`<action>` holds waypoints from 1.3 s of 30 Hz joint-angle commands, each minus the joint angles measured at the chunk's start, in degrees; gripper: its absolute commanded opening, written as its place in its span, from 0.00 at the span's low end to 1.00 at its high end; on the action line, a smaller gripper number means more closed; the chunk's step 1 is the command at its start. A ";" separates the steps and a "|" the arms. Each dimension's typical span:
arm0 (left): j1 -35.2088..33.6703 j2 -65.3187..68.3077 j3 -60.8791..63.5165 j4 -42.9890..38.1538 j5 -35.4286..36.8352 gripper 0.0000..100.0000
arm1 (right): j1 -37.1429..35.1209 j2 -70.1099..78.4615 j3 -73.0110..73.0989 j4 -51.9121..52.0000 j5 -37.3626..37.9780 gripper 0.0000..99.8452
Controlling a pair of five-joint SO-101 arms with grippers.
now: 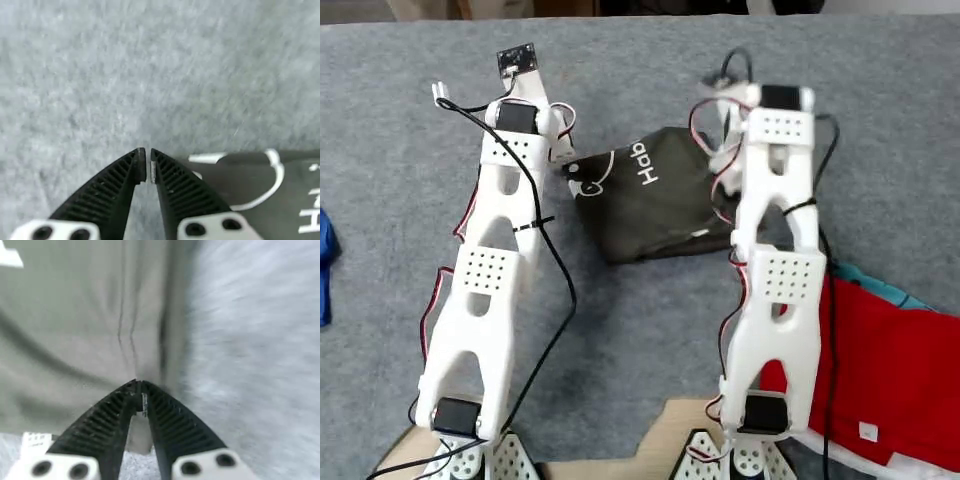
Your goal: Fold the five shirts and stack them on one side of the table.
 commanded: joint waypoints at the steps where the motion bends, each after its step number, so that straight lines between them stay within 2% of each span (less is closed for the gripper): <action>1: 0.97 -7.08 -2.20 4.40 0.00 0.06 | 2.68 -10.33 -3.12 1.49 -3.78 0.01; 4: 1.32 -9.45 -2.55 8.44 0.18 0.16 | 3.74 -16.92 2.95 1.49 -6.15 0.02; 7: 1.67 -10.42 -0.97 8.79 0.35 0.23 | 4.35 -25.63 13.85 1.49 -7.65 0.11; 9: 1.93 -10.68 0.97 8.79 0.35 0.23 | 4.70 -32.13 22.02 1.41 -8.62 0.16; 13: 3.52 -10.33 5.71 8.70 0.35 0.24 | 4.09 -42.59 37.14 -0.26 -8.79 0.17; 16: 4.84 -10.24 7.12 8.53 0.62 0.23 | 2.95 -44.26 46.73 -5.63 -8.79 0.17; 19: 5.45 -10.24 7.47 6.95 4.13 0.23 | 1.45 -43.03 53.49 -11.34 -9.76 0.18; 21: 5.19 -10.15 7.47 5.63 5.89 0.23 | -0.22 -41.71 55.52 -12.22 -15.65 0.23; 25: 5.10 -10.15 7.47 5.27 6.07 0.23 | -3.30 -38.46 55.16 -12.04 -31.82 0.45; 28: 5.01 -10.15 7.47 5.27 5.98 0.23 | -4.97 -35.82 53.76 -13.45 -37.36 0.54; 32: 3.78 -9.89 7.56 5.36 5.89 0.23 | -6.90 -30.90 50.24 -14.95 -44.48 0.52; 39: 1.49 -3.56 7.56 5.36 5.89 0.23 | -9.10 -18.42 40.75 -15.12 -56.26 0.43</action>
